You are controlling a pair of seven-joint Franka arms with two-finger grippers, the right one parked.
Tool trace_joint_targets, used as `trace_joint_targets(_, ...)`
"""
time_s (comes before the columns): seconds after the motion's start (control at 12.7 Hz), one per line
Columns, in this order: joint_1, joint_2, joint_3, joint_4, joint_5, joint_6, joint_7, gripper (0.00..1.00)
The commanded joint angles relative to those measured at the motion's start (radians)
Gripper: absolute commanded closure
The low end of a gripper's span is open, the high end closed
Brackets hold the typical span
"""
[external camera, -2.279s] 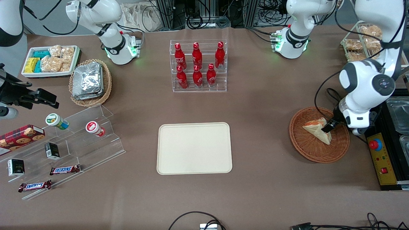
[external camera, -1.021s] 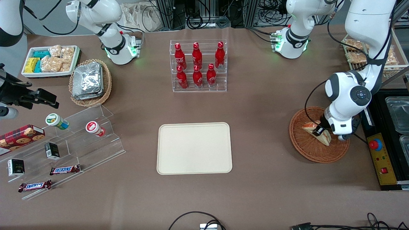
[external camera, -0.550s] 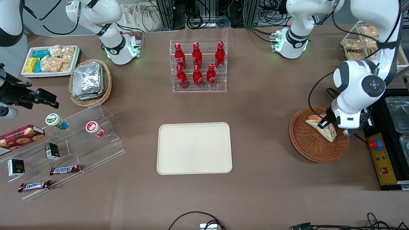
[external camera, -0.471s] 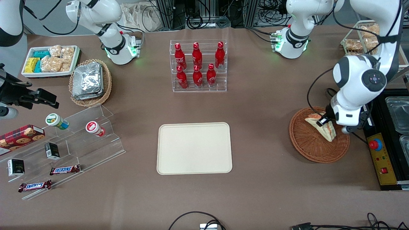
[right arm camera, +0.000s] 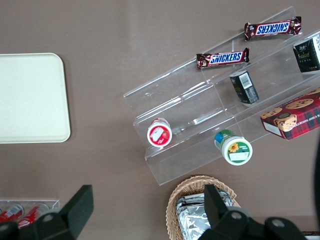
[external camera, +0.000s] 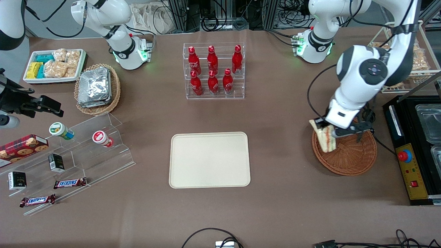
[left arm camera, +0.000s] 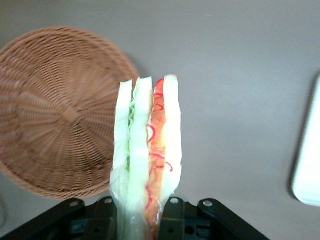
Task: Place sandwich from basket to tray
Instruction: 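Lift the sandwich out of the basket with the left gripper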
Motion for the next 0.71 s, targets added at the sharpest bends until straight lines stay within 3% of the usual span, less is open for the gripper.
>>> trace_joint_targets(0.0, -0.001, 0.029, -0.072, 0.075, 0.011, -0.027, 0.033, 0.86)
trace_joint_targets(0.39, -0.002, 0.118, -0.175, 0.201, 0.011, -0.033, -0.05, 0.86)
trace_joint_targets(0.63, -0.04, 0.2, -0.184, 0.311, 0.035, -0.09, -0.113, 0.86)
